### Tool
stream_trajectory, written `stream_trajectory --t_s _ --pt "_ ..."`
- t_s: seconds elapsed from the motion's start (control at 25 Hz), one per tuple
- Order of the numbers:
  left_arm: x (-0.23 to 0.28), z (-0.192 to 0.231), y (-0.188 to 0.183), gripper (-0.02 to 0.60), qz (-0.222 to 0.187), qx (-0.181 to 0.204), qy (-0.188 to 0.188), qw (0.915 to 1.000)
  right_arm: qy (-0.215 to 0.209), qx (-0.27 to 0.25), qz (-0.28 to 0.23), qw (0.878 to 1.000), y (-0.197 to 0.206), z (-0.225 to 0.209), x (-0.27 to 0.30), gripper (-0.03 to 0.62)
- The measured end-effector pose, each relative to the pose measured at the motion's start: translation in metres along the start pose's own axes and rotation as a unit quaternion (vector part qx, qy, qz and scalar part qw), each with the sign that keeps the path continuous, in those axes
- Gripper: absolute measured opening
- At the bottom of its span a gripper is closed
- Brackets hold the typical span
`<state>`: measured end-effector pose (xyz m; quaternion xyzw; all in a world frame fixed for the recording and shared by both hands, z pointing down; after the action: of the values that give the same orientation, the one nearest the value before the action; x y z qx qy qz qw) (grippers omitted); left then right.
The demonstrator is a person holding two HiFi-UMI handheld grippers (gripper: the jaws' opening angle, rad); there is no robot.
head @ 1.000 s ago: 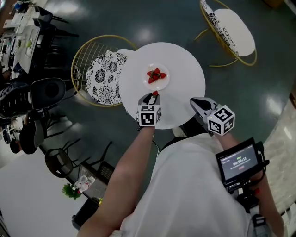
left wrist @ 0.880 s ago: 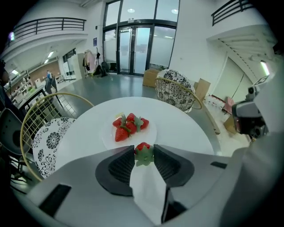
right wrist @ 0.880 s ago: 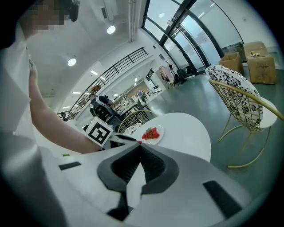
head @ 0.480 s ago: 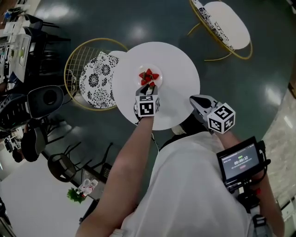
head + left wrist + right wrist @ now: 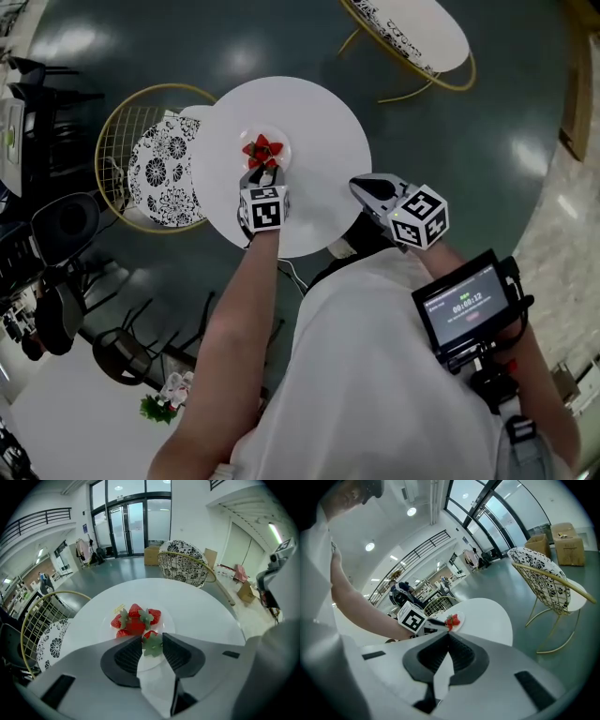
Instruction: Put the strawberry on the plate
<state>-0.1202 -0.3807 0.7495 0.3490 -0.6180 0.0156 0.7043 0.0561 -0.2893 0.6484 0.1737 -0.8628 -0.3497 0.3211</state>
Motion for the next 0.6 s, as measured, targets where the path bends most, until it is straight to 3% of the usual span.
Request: stream_trajectory --t_s 0.28,0.6 --pt "0.003 -0.004 0.004 0.145 0.004 -0.013 0.02 0.9997 0.009 0.003 0.004 1.0 0.004 0.001 -0.004 0.006" --pt "-0.019 0.015 0.01 0.146 -0.025 -0.022 0.028 0.9991 0.013 -0.01 0.002 1.0 -0.003 0.019 0.011 0.006"
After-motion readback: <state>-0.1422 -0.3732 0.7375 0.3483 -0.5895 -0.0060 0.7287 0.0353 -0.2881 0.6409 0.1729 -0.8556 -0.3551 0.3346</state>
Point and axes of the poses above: the fingertips, and each gripper's own axes: x forward along the fingers, z to its left, y out of its underside, the point moved 1 cm from there along -x, backward along the fingers, and after that the axes turned 4 degrees about -x, right-handed, at the moved point
